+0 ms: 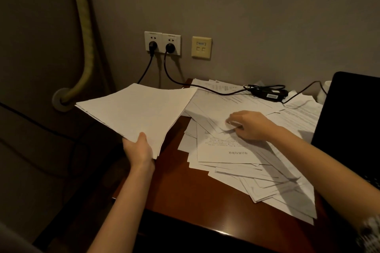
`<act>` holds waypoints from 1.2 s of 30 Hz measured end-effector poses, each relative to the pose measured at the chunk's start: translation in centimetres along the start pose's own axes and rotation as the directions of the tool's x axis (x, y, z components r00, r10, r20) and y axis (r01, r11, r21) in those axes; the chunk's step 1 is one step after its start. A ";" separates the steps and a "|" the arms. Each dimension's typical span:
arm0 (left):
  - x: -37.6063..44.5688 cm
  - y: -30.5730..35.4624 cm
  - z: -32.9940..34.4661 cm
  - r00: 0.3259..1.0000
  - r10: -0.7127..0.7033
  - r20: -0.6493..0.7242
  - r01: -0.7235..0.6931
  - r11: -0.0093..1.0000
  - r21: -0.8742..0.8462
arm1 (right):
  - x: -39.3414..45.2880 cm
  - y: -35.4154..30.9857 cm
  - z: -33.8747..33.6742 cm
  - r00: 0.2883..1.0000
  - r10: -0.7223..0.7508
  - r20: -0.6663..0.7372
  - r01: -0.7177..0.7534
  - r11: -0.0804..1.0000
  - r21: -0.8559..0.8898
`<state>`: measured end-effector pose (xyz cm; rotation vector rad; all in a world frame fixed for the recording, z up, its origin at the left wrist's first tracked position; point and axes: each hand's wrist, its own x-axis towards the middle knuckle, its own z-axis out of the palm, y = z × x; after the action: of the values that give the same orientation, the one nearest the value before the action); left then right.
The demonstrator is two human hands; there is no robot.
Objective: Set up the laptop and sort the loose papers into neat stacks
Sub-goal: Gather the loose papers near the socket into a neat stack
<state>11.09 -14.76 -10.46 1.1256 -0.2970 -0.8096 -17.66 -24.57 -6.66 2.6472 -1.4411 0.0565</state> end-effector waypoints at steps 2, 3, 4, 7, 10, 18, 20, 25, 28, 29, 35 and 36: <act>-0.1 0.1 0.0 1.000 0.001 -0.004 -0.001 1.000 0.005 | 0.3 -0.7 -0.7 0.997 0.007 0.074 -0.010 0.999 0.044; -0.2 0.2 0.0 1.000 0.005 -0.002 -0.005 1.000 0.008 | 0.7 -1.1 -1.0 0.996 0.013 0.092 -0.018 0.998 0.058; -0.2 0.2 0.1 1.000 0.007 0.001 -0.007 1.000 0.012 | 1.1 -1.5 -1.2 0.995 0.006 0.102 -0.010 0.999 0.043; -0.4 0.3 0.1 1.000 0.016 0.022 -0.017 0.999 0.029 | 2.3 -2.4 -1.3 0.992 0.035 0.118 -0.020 0.991 -0.129; -0.5 0.2 0.0 0.998 0.042 0.053 -0.046 0.997 0.069 | 2.7 -2.5 -0.3 0.973 0.224 -0.061 -0.228 0.972 -0.061; -0.8 0.3 0.3 0.918 -0.070 0.391 -0.063 0.946 0.317 | 2.8 -1.8 -3.1 0.750 0.620 -0.228 -0.433 0.722 0.539; -0.9 0.3 0.3 0.851 -0.137 0.506 -0.090 0.913 0.398 | 2.3 -1.8 -5.2 0.710 0.615 -0.343 -0.382 0.746 0.546; -1.9 1.2 -0.2 0.629 -0.379 0.678 -0.123 0.813 0.569 | 0.5 -3.7 -11.5 0.535 0.504 -0.678 -0.014 0.808 0.589; -1.5 1.5 -1.0 0.581 -0.490 0.650 -0.008 0.795 0.606 | -1.6 -6.4 -12.6 0.560 0.162 -0.812 0.239 0.907 0.346; -1.6 1.7 -1.2 0.580 -0.492 0.649 0.013 0.802 0.597 | -2.5 -7.1 -11.7 0.616 0.032 -0.787 0.310 0.909 0.280; -2.5 1.5 -0.9 0.747 -0.387 0.540 0.270 0.919 0.286 | -8.7 -7.7 -2.1 0.928 -0.192 -0.320 0.300 0.893 0.334; -2.2 1.4 -1.1 0.686 -0.449 0.573 0.358 0.893 0.271 | -9.8 -7.6 -1.1 0.938 -0.208 -0.276 0.304 0.876 0.373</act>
<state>10.78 -12.19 -9.24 1.0328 -0.6836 -1.5942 -16.55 -12.17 -7.21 3.0099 -1.0857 0.6891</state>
